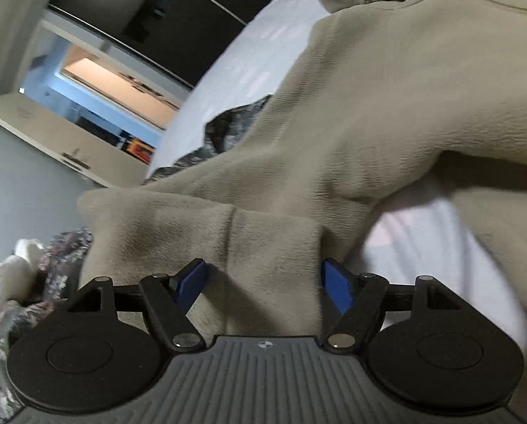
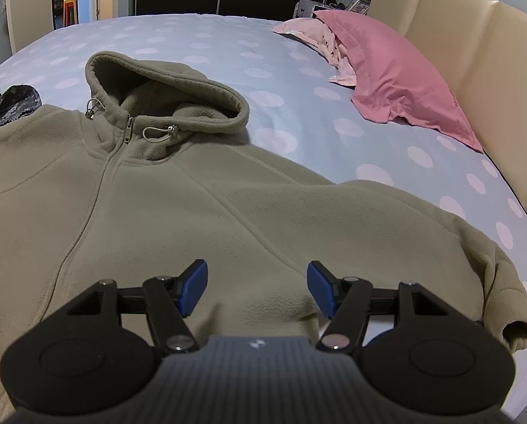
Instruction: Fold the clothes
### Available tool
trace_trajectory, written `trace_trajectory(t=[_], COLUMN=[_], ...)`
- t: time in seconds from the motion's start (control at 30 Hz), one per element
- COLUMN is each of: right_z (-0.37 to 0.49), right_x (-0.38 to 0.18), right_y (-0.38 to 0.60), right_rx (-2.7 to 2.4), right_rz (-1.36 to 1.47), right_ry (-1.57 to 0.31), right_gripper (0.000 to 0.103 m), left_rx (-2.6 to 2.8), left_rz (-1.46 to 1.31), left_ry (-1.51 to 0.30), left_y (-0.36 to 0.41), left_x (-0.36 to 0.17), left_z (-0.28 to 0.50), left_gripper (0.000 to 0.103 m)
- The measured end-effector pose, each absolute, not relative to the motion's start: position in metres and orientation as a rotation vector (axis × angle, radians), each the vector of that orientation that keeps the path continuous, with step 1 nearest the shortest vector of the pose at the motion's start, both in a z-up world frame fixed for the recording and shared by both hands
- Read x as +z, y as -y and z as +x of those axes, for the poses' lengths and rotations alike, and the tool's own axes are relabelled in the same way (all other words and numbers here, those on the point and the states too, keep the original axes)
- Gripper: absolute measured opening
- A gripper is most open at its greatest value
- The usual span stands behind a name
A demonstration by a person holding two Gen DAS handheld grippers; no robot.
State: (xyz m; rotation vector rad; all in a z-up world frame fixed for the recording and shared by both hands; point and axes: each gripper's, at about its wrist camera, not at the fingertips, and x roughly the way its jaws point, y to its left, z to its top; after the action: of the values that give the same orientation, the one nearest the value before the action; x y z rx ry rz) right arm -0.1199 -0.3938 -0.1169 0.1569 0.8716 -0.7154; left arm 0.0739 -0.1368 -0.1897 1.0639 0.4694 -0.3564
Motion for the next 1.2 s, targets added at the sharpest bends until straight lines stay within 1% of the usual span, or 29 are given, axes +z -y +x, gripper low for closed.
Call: trace_trajectory(t=[0.03,0.07,0.1,0.13,0.17,0.2,0.23,0.27,0.53,0.63,0.73,0.8,0.9,1.0,1.2], right_z=[-0.12,-0.12,-0.119,-0.119,-0.118,-0.118,-0.117,-0.115,-0.101,-0.095,-0.093,-0.092,-0.091,-0.09,-0.084], right_x=[-0.117,-0.117,-0.117,-0.116,-0.116,-0.116,-0.116,-0.117,-0.115,-0.115,-0.116,-0.117,-0.119,-0.121,-0.123], right_y=[0.394,0.395,0.394,0.394,0.394,0.393,0.393,0.392,0.383,0.38,0.379,0.378,0.379,0.38,0.38], right_rx=[-0.716,-0.715,-0.713,-0.711,-0.707,-0.701,-0.696,-0.692,-0.658,-0.652,-0.653,-0.655,-0.662,-0.673,-0.679], right_rz=[0.158,0.159,0.159,0.159,0.158,0.156,0.152,0.148,0.126,0.114,0.103,0.1,0.1,0.102,0.087], right_ry=[-0.872,-0.872,-0.871,-0.87,-0.87,-0.871,-0.873,-0.874,-0.877,-0.883,-0.887,-0.89,-0.9,-0.907,-0.919], right_gripper=[0.065,0.065,0.065,0.065,0.065,0.065,0.065,0.065,0.065,0.065,0.065,0.065,0.065,0.065,0.065], left_rx=[-0.356,-0.36,-0.368,-0.368,-0.368,-0.371,-0.374,-0.377,-0.387,-0.338,-0.254,-0.181,-0.09,-0.045,-0.057], left_rz=[1.058,1.043,1.013,0.968,0.922,0.878,0.834,0.773,0.31,0.242,0.234,0.256,0.281,0.286,0.226], left_ry=[-0.476,-0.486,-0.498,-0.512,-0.525,-0.534,-0.542,-0.547,-0.57,-0.535,-0.514,-0.531,-0.606,-0.665,-0.688], left_y=[0.136,0.136,0.134,0.131,0.128,0.124,0.12,0.113,0.053,0.025,-0.004,-0.021,-0.046,-0.062,-0.084], left_x=[-0.186,-0.181,-0.174,-0.164,-0.155,-0.145,-0.134,-0.117,0.025,0.068,0.095,0.1,0.089,0.064,0.05], left_z=[0.076,0.078,0.08,0.082,0.085,0.088,0.09,0.095,0.143,0.164,0.185,0.2,0.224,0.237,0.237], left_gripper=[0.065,0.057,0.045,0.041,0.034,0.023,0.018,0.01,0.008,0.008,0.007,0.007,0.007,0.007,0.008])
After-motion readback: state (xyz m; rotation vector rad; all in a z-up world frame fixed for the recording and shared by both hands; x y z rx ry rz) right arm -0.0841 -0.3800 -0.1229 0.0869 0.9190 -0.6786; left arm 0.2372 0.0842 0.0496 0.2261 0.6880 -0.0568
